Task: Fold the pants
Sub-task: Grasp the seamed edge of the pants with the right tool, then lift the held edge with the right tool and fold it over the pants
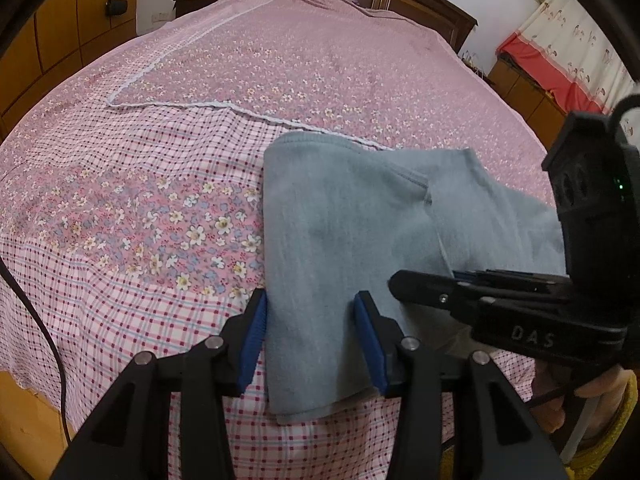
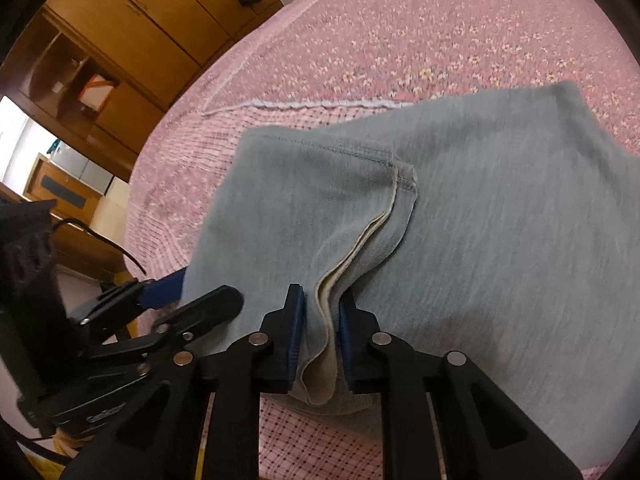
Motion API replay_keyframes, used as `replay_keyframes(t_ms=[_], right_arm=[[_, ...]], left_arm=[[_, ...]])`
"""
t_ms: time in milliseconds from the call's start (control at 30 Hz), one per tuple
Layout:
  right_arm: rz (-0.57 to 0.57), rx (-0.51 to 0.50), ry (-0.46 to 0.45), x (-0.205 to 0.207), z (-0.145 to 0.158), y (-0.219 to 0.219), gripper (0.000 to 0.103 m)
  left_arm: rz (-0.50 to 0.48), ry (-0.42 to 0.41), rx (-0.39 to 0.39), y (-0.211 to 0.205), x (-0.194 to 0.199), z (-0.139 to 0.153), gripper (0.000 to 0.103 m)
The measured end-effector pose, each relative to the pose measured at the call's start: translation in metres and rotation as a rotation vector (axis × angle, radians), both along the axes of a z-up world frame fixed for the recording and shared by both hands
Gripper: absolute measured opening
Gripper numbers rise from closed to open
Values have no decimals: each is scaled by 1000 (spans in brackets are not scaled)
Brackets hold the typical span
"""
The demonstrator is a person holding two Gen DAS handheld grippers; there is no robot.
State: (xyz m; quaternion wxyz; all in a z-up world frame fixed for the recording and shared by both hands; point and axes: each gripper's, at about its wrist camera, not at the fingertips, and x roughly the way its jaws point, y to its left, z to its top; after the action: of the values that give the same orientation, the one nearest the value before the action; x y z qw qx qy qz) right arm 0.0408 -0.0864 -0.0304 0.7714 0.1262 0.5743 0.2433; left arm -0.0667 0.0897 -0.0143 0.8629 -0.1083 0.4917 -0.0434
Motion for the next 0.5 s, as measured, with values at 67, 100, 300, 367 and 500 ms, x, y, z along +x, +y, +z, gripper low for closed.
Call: replay_keyframes(t_ms=[67,100,300,367,500], right_arm=[[-11,11,4,-1,-1,-1,19],[-15,17,2,-1,0,-2,19],[-6,28,-87,-11,19,-5,8],[-6,43,-123,-14,29,-8,8],[-14,53,-173,-17,46,-19,8]], left_arm=[[1,1,3,-1,0,0,46],[3,1,2,-2,0,0,46],[8,-3,-10,0,2,5,46],[9,-9,-21,0,3,8,46],[1,-27,-51,-1,3,13,46]])
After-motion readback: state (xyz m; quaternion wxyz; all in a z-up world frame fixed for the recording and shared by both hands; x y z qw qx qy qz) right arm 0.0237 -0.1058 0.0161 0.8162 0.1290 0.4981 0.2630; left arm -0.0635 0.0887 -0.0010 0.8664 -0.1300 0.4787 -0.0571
